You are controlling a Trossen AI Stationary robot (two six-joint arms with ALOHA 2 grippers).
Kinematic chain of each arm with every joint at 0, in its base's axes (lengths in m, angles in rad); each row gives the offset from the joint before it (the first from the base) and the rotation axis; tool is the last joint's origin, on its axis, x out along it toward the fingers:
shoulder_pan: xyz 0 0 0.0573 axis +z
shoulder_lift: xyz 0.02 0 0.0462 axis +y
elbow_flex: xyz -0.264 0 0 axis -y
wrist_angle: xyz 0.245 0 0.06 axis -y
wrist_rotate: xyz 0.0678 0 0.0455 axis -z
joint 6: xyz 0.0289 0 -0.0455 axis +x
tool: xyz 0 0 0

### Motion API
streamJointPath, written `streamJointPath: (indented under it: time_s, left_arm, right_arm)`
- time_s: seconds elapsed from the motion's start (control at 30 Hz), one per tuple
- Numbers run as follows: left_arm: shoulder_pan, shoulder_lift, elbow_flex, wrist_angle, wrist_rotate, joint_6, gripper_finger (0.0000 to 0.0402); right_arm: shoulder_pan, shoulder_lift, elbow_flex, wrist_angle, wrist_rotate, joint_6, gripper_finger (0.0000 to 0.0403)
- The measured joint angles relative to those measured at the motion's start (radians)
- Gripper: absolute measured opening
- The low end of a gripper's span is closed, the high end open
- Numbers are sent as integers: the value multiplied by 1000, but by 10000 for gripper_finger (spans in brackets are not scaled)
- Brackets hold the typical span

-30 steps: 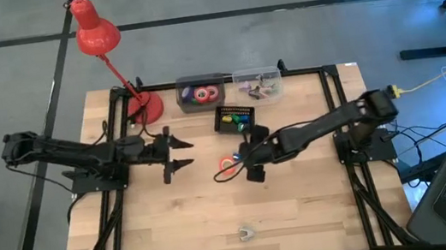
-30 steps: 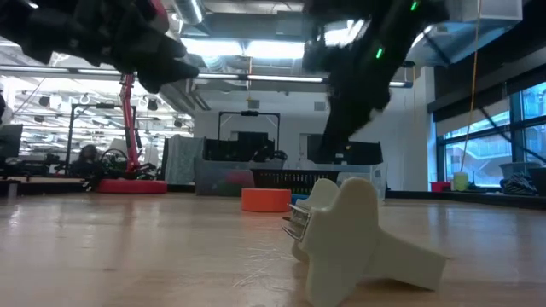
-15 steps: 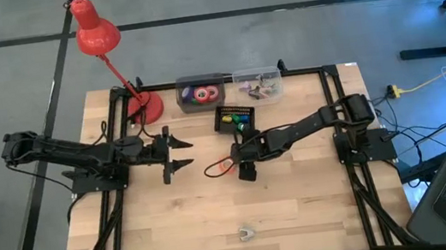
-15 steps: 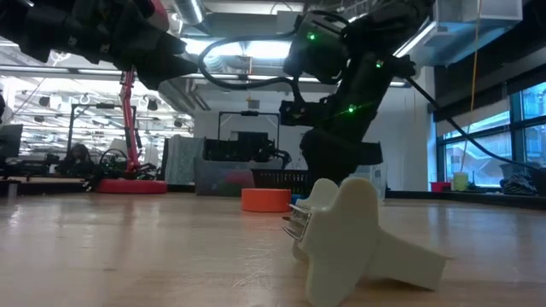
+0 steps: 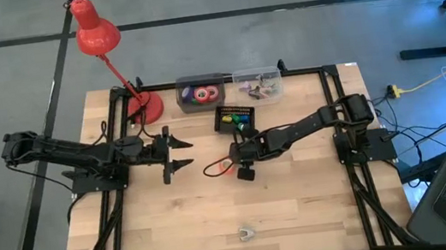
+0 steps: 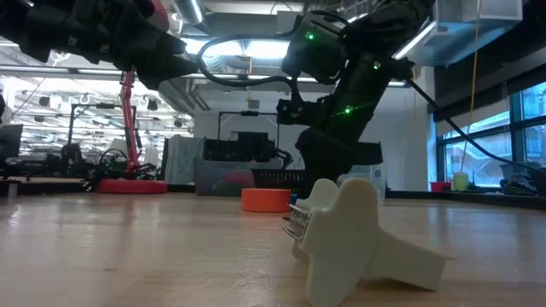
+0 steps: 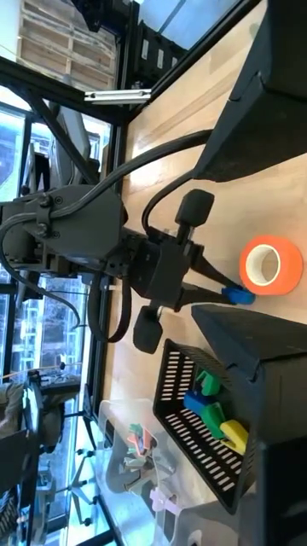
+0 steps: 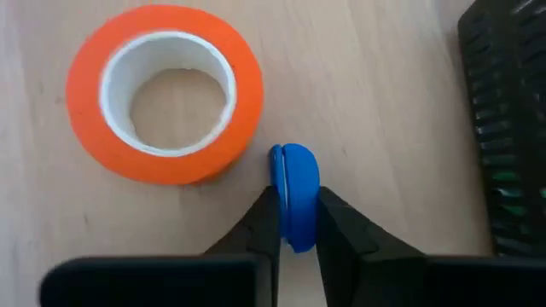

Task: Pick and place Stapler, Stapler remover, tape
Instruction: Put the blue mini-stapler into the black bin

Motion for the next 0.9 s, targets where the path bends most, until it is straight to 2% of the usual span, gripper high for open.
streamJointPath:
  time_s: [0.1, 0.3, 0.5, 0.67, 0.9]
  left_arm:
    - [0, 0, 0, 0, 0, 0, 239]
    - [0, 0, 0, 0, 0, 1, 239]
    - [0, 0, 0, 0, 0, -7, 239]
    - [0, 0, 0, -1, 0, -8, 239]
    - [0, 0, 0, -2, 0, -7, 239]
  right_arm:
    - [5, -21, 3, -44, 56, -3, 45]
    - [-7, -117, 83, -243, 127, -44, 45]
    - [-105, -174, 191, -324, 143, -186, 45]
    - [-234, -166, 219, -302, -5, -272, 45]
    - [-371, -165, 184, -287, -153, -283, 45]
